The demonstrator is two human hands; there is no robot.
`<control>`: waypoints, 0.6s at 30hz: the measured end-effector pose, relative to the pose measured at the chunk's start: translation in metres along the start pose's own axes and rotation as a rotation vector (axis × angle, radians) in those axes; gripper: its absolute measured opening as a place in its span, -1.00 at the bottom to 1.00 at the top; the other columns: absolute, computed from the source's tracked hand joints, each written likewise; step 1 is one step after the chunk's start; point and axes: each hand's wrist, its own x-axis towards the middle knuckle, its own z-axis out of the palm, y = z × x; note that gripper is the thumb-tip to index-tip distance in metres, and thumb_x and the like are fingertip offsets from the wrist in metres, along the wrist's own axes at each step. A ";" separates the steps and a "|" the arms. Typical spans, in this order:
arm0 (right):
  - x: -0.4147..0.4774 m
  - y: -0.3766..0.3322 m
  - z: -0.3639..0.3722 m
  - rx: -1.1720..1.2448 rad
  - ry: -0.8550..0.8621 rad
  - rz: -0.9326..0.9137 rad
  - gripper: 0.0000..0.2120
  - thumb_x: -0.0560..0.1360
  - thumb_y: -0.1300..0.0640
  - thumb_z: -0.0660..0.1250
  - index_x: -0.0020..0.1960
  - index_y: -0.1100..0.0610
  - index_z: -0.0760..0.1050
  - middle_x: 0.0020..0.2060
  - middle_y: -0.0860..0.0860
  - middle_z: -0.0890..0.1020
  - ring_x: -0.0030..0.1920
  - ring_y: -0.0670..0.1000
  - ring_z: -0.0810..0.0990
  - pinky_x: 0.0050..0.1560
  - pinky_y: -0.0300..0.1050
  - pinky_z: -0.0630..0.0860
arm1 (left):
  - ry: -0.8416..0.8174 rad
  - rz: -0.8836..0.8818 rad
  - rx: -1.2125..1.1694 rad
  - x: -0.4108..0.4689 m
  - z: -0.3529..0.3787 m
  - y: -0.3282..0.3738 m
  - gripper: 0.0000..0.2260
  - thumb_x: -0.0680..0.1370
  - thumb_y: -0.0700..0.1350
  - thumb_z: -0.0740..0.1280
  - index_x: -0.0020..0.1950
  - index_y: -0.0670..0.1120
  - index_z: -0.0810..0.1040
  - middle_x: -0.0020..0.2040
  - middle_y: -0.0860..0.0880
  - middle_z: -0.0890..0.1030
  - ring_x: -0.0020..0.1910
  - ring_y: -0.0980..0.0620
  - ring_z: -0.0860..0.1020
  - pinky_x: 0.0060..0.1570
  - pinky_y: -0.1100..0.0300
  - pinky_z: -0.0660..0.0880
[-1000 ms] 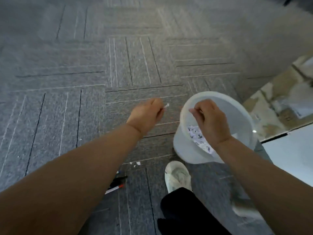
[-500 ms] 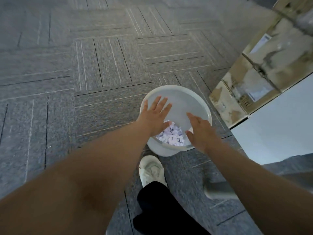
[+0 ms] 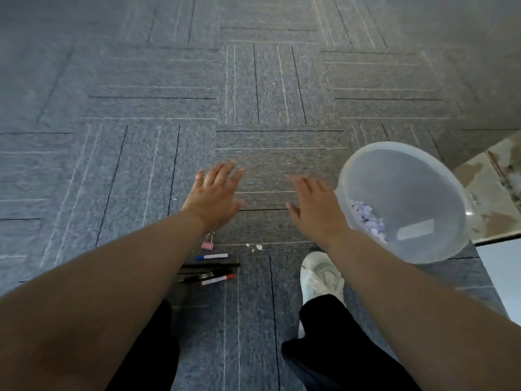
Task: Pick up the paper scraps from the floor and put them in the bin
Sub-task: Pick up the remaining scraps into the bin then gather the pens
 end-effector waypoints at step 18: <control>0.011 0.000 0.253 0.102 -0.381 0.391 -0.60 0.50 0.11 0.33 0.29 0.19 0.38 0.19 0.12 0.40 0.13 0.13 0.47 0.07 -0.06 0.42 | -0.380 -0.424 -0.147 -0.074 0.210 -0.154 -0.59 0.56 0.06 0.19 0.33 -0.11 0.26 0.24 -0.18 0.30 0.18 -0.23 0.41 0.09 -0.09 0.42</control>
